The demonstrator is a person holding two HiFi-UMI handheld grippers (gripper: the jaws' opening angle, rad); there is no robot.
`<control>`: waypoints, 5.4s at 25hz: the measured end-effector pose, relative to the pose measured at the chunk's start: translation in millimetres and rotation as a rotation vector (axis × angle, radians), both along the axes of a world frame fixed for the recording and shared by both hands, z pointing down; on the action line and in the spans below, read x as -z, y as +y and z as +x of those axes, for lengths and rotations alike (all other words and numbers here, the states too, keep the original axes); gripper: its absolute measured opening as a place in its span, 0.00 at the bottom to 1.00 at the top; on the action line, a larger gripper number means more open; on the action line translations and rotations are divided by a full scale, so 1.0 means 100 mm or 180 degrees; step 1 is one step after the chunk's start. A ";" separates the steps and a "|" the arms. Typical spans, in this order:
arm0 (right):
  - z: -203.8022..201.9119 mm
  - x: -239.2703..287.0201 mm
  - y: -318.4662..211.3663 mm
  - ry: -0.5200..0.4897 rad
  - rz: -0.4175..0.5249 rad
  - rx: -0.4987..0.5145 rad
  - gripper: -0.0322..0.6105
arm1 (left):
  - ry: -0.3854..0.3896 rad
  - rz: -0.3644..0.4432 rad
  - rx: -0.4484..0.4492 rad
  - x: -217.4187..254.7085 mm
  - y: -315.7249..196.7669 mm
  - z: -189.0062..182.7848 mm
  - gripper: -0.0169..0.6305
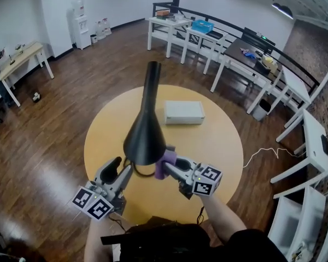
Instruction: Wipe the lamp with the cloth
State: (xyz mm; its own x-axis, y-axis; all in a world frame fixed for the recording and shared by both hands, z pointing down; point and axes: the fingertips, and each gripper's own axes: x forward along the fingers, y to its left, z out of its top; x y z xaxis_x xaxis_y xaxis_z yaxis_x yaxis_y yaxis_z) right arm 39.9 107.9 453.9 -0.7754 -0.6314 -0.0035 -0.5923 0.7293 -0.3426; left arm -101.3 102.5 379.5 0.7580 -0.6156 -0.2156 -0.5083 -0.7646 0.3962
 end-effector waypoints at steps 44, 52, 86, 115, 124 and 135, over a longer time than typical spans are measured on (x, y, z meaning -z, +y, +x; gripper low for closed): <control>-0.02 1.30 -1.30 0.0490 0.1578 0.0875 0.20 | -0.0388 -0.0113 0.1577 0.19 0.15 0.33 0.34; -0.10 1.03 -1.07 0.0571 0.1325 0.1058 0.20 | -0.0393 -0.0057 0.1451 0.25 0.17 0.32 0.34; 0.46 1.15 -1.48 0.0780 0.1755 0.1544 0.20 | -0.0636 -0.0357 0.3390 0.24 0.34 0.75 0.32; -0.20 0.43 -1.54 0.1045 0.1456 0.1216 0.20 | -0.0288 -0.0288 0.3091 0.34 0.45 0.72 0.32; -0.15 -0.51 -1.67 0.1199 0.0898 0.1271 0.20 | -0.0155 -0.0116 0.3003 0.47 0.52 0.79 0.32; -0.15 -1.06 -1.72 0.1027 0.0527 0.1111 0.20 | 0.0026 -0.0078 0.2931 0.53 0.57 0.75 0.29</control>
